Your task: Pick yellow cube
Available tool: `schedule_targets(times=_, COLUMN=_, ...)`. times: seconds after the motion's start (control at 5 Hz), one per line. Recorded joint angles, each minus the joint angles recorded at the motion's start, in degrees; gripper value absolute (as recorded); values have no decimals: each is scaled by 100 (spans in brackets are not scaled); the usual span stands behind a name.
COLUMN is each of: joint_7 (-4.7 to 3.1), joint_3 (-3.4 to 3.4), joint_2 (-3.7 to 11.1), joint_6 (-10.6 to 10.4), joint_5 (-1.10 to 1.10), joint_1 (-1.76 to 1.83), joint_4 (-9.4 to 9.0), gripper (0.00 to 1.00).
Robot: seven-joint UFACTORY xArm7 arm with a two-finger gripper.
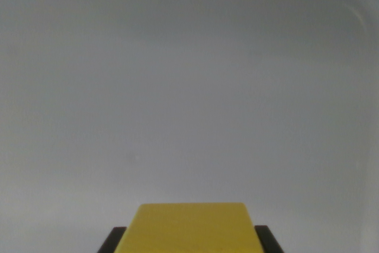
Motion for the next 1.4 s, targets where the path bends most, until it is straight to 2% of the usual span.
schedule_targets(times=0.2, joint_7=0, joint_3=0, joint_2=0, joint_6=0, joint_5=0, joint_1=0, joint_4=0, gripper=100)
schedule_targets(times=0.4, joint_7=5, joint_3=-2, joint_2=-77, joint_6=179, joint_5=-6, joint_1=1, joint_4=102, gripper=100)
schedule_targets(times=0.6, joint_7=5, joint_3=-2, joint_2=-77, joint_6=179, joint_5=-6, joint_1=1, joint_4=102, gripper=100)
schedule_targets(times=0.8, joint_7=8, joint_3=-3, joint_2=-140, joint_6=324, joint_5=-11, joint_1=3, joint_4=184, gripper=100)
schedule_targets(times=1.4, joint_7=11, joint_3=-4, joint_2=-192, joint_6=444, joint_5=-15, joint_1=4, joint_4=253, gripper=100)
